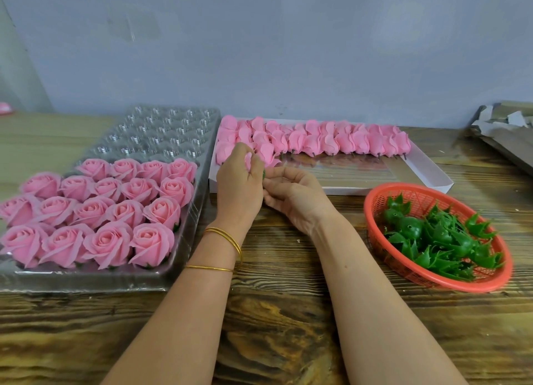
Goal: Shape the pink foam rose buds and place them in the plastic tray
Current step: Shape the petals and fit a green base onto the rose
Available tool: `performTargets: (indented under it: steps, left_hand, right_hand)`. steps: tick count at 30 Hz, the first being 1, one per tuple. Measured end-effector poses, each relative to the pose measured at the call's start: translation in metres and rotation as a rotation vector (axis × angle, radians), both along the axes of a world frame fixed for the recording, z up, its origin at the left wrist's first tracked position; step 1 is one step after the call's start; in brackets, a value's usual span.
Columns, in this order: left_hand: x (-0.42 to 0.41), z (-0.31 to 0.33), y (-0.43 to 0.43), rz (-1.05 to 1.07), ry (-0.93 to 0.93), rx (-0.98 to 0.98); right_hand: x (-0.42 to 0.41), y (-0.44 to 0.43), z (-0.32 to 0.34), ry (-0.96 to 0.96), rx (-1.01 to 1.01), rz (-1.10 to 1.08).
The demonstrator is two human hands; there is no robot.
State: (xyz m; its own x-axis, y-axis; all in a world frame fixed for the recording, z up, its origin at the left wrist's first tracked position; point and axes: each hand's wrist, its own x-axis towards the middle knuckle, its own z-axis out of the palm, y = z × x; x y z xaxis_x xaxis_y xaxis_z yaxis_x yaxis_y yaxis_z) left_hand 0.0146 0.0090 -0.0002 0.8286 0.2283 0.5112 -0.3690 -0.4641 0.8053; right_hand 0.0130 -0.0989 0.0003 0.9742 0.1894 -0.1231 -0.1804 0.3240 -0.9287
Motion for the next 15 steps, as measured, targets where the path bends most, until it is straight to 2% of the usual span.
performTargets:
  steps: [15]
  left_hand:
    - [-0.0013, 0.0010, -0.0035, 0.005, 0.000, 0.026]
  right_hand:
    - [0.0031, -0.0009, -0.0017, -0.004, 0.005, -0.033]
